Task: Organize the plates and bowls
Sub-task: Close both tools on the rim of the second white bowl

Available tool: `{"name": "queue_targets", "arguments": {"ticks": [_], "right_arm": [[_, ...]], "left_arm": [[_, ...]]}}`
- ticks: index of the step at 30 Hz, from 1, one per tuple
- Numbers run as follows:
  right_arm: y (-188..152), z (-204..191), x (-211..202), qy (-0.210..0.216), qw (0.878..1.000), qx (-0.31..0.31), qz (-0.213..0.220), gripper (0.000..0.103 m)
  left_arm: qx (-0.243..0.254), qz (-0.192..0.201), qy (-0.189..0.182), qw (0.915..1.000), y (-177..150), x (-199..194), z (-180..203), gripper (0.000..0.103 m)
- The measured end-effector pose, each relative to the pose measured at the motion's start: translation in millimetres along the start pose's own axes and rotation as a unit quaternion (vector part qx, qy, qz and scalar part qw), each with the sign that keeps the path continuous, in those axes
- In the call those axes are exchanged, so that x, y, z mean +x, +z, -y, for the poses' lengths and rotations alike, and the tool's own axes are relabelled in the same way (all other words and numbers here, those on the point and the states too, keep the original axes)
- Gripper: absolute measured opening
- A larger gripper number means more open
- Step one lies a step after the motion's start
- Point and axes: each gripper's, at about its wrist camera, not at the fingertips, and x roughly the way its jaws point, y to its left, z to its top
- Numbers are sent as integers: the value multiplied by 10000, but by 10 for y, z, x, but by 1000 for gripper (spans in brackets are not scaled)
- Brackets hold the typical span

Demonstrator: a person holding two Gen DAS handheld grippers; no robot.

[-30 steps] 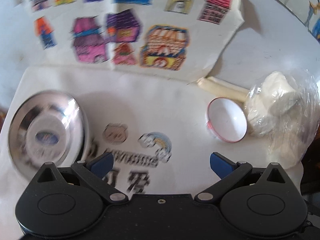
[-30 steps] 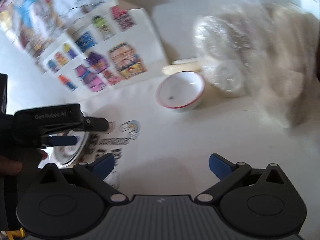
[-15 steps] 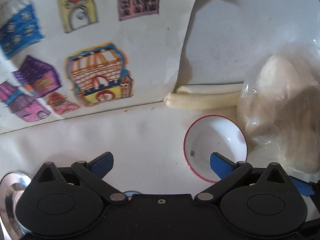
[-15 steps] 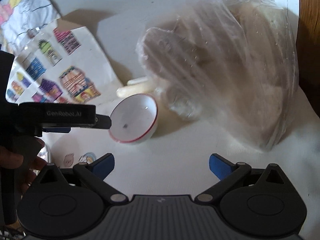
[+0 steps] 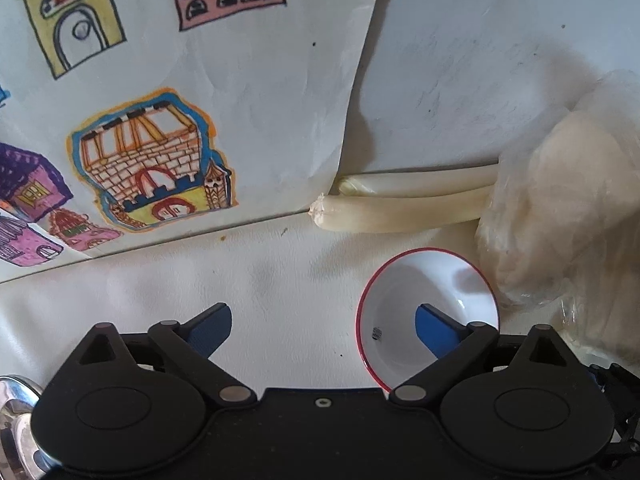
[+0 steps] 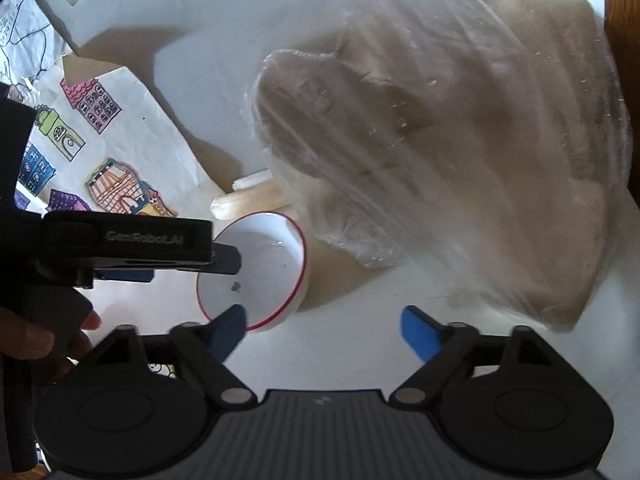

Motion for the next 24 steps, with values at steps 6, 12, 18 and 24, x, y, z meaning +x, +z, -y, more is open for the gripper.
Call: {"name": "queue_targets", "arguments": {"ticks": [6,12,18,24], "right_arm": [[31,-88,98,51,10000,31,18,80],[78,-128,168,46,10000,5,-12,63],[89,-148,224,98,9999,-4,-44,46],[99,-187,264,190,9998,-41,-59,32]], "left_arm": [[17,-52,-34,10000,36,73,-53,85],[-38,-136,-262,9996,23,129,-58,61],[-107,-159,-442,9988,-19,143,-44,34],[-318,-171,-606,9975,-84,182,-3,13]]}}
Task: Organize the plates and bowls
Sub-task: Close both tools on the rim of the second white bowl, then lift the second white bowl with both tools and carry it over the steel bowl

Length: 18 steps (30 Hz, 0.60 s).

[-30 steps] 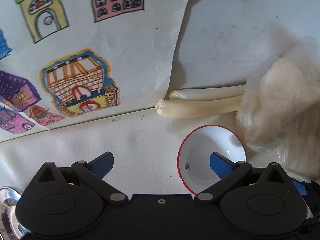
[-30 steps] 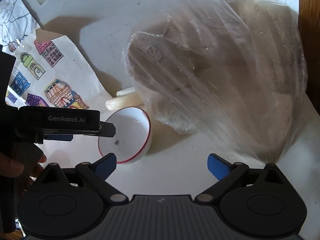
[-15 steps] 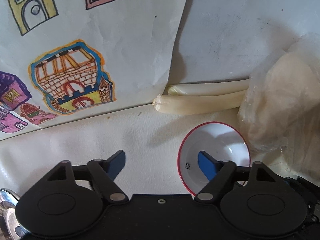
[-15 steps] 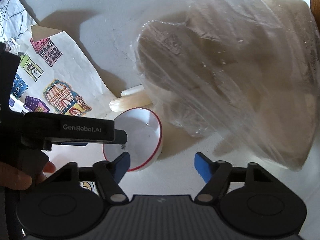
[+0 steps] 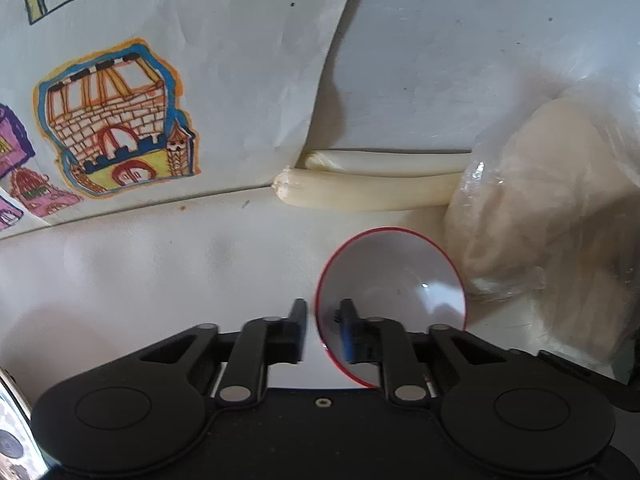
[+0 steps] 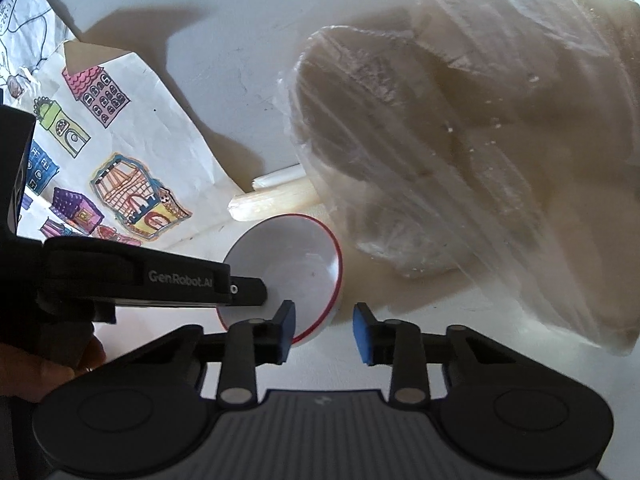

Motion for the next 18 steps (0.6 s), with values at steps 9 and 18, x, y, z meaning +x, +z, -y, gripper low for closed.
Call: {"name": "queue_targets", "arguments": {"ticks": [9,18], "right_arm": [[-8,25,-32,-6,10000,-54,-13,17],[-173,5,-238,146,9996,-177,-157,16]], "left_arm": [[-183,35,-30,9998,-227,-106,15,8],[-671,160,-229,9974,-569,-403,-90,8]]}}
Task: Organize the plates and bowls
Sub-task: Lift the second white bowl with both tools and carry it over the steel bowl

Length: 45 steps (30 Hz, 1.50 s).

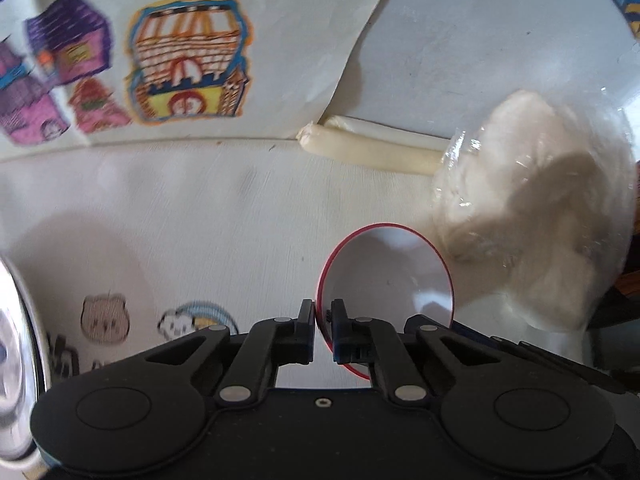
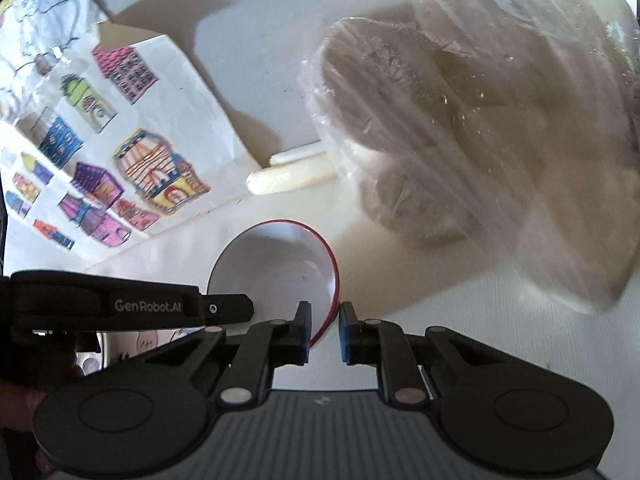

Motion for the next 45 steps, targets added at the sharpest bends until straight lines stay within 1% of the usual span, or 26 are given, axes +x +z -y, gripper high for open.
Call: {"name": "queue_targets", "arguments": {"ticks": [5,11,12,14,24,35,45], "right_arm": [[-89,-82,-209,67,9998,-209,-17,16],[-215,-281,-467,110,9982,-594,7,16],[-234,-324,-504,121,9977,-663,12,16],[-282,-414,-573,159,9967,-794,19,16],[-549,-845,-694,507,9891,-1375,-173,16],[-774,-1230,-759,848,9758,-1985,-359,16],[-908,-1374,-797,991,9671,-2295,-475,16]], "left_arm": [[-125,103,-162,9997,-126,-236,-73,8],[-341,270,-283,9987,-313,-526,-231,8],[-383,302,-293,9984,-338,-635,-256,8],[-500,349,-318,9976,-387,-734,-301,8],[-965,509,-213,9938,-744,-1184,-677,8],[-1466,677,-78,9869,-1080,-1464,-974,8],[-1771,771,-34,9812,-1302,-1564,-1086,8]]}}
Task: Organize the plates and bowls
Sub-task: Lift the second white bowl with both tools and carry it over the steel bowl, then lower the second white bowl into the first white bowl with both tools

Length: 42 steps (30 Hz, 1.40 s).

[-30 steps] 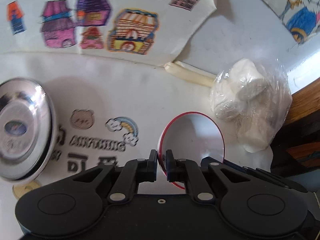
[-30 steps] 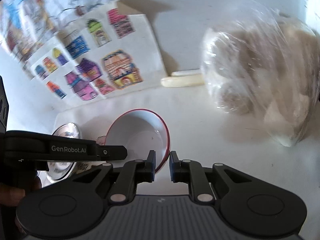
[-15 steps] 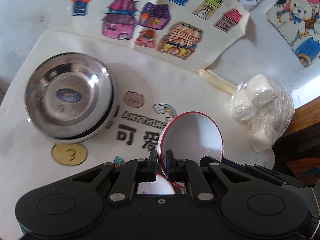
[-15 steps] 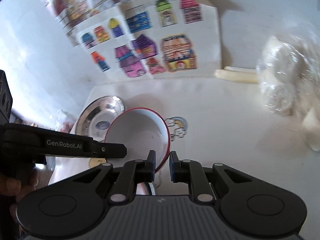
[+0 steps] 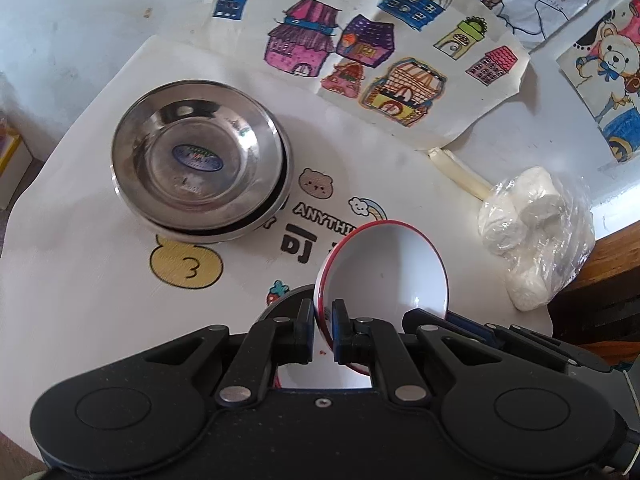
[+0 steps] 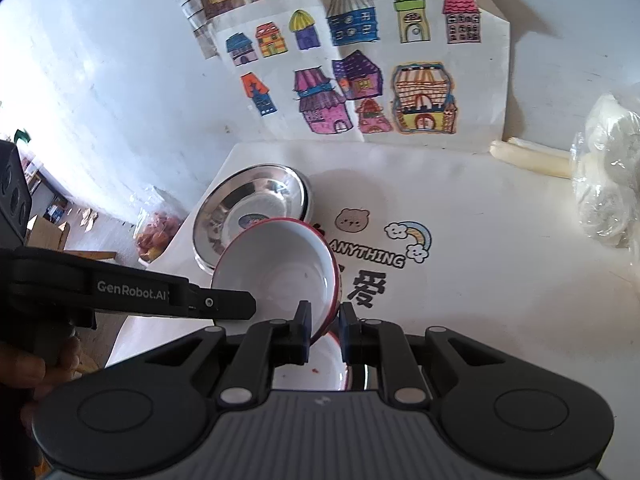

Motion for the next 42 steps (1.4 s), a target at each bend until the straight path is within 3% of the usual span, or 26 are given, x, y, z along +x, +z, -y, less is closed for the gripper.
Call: {"name": "queue_targets", "arguments": {"ticks": [20,42], "right_arm": [[-203,-135,78,178,9988,-287,-361,16],[-255,-68,34,-78,9988,-300,-392,16]], "left_arm": [[-384,-157,35,9991,-271,-60,-183,8],[-188,-384,4,9991,-290,80,-60,9]]}}
